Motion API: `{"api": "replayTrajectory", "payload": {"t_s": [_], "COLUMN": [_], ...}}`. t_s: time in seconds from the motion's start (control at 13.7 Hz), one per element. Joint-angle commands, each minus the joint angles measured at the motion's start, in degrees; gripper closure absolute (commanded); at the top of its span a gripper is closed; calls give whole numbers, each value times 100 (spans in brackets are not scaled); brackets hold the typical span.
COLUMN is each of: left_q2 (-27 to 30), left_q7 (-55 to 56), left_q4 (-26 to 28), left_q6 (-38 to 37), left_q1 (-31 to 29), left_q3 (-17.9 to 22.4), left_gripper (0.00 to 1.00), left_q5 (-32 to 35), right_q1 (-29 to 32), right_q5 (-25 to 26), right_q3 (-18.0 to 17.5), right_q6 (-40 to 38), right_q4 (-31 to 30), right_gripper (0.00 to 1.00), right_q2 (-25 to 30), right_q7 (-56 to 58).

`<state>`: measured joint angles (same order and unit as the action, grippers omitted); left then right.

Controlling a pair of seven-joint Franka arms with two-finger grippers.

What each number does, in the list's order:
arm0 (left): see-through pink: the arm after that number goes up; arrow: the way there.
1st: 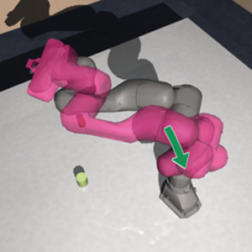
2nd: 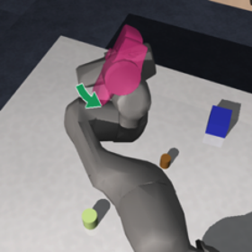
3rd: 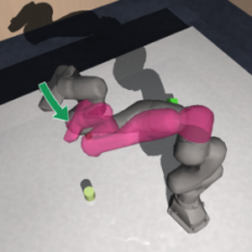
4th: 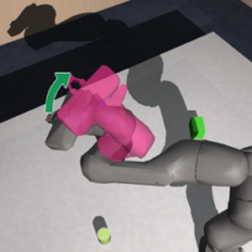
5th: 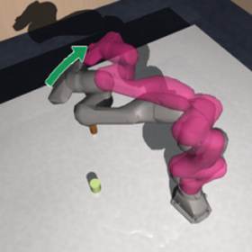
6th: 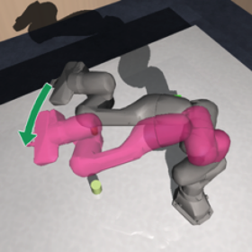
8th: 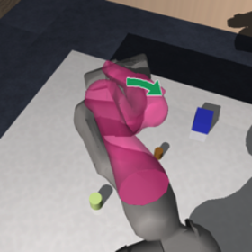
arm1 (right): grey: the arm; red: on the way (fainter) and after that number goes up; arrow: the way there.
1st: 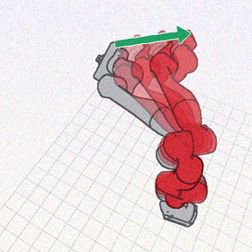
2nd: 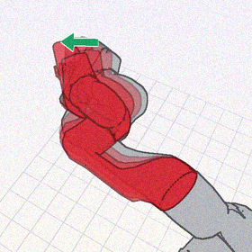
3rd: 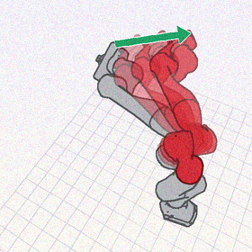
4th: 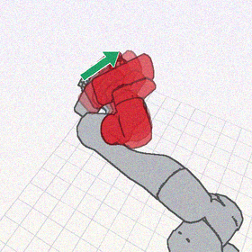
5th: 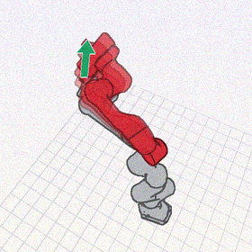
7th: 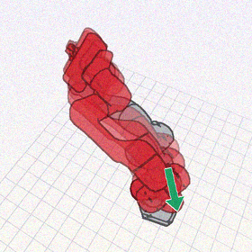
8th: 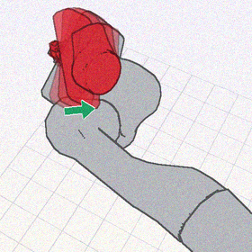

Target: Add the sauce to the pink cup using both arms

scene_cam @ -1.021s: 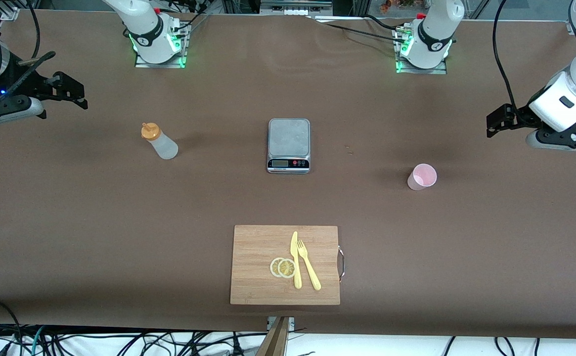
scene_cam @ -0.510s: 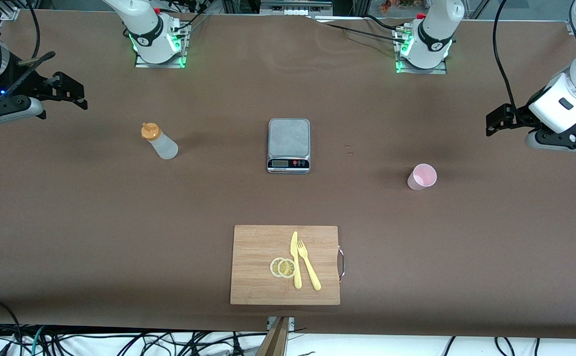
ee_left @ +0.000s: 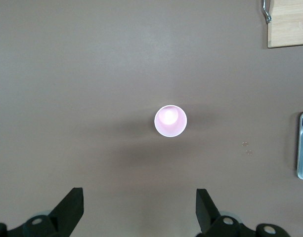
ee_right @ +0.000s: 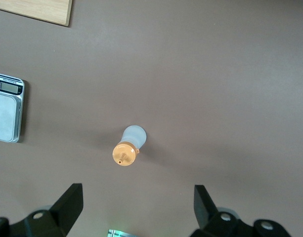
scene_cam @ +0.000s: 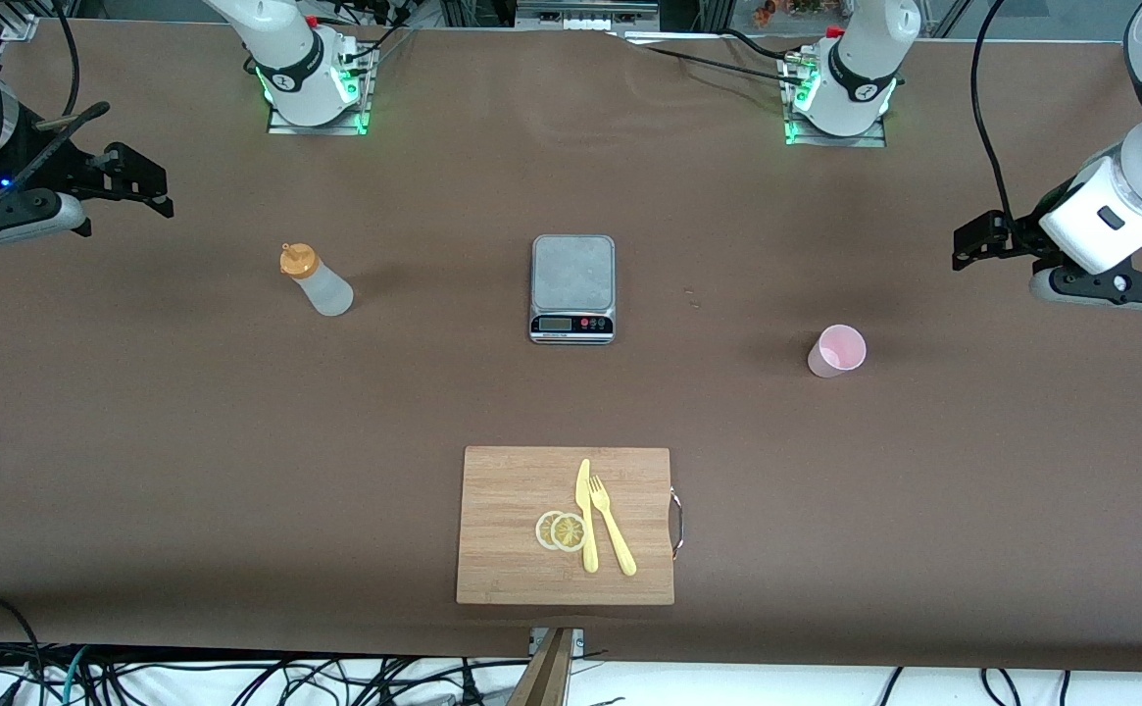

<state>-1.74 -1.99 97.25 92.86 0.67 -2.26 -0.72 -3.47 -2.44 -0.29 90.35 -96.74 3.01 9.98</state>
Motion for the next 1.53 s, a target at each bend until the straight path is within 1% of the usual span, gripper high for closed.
{"api": "replayTrajectory", "payload": {"t_s": [0.0, 0.29, 0.44, 1.24, 1.31, 1.46], "left_q2": [-11, -19, 7, -11, -45, -343], "left_q7": [-21, -21, -21, -30, -30, -30], "left_q4": [-127, -101, -136, -110, -75, -57], "left_q6": [-137, -145, -346, -637, -629, -594], "left_q1": [38, 73, 74, -14, -40, -32], "left_q3": [-2, -2, -2, 42, 42, 42], "left_gripper": [0, 0, 0, 0, 0, 0], "left_q5": [-95, -95, -95, -95, -95, -95], "right_q1": [22, 22, 22, 22, 22, 22], "right_q5": [-90, -90, -90, -99, -99, -99], "right_q3": [3, 3, 3, 3, 12, 3], "right_q6": [70, 70, 70, 79, 79, 79], "right_q4": [-117, -117, -117, -117, -117, -117], "right_gripper": [1, 1, 1, 1, 1, 1], "right_q2": [139, 139, 139, 130, 130, 130], "right_q7": [-49, -40, -49, -40, -40, -40]}}
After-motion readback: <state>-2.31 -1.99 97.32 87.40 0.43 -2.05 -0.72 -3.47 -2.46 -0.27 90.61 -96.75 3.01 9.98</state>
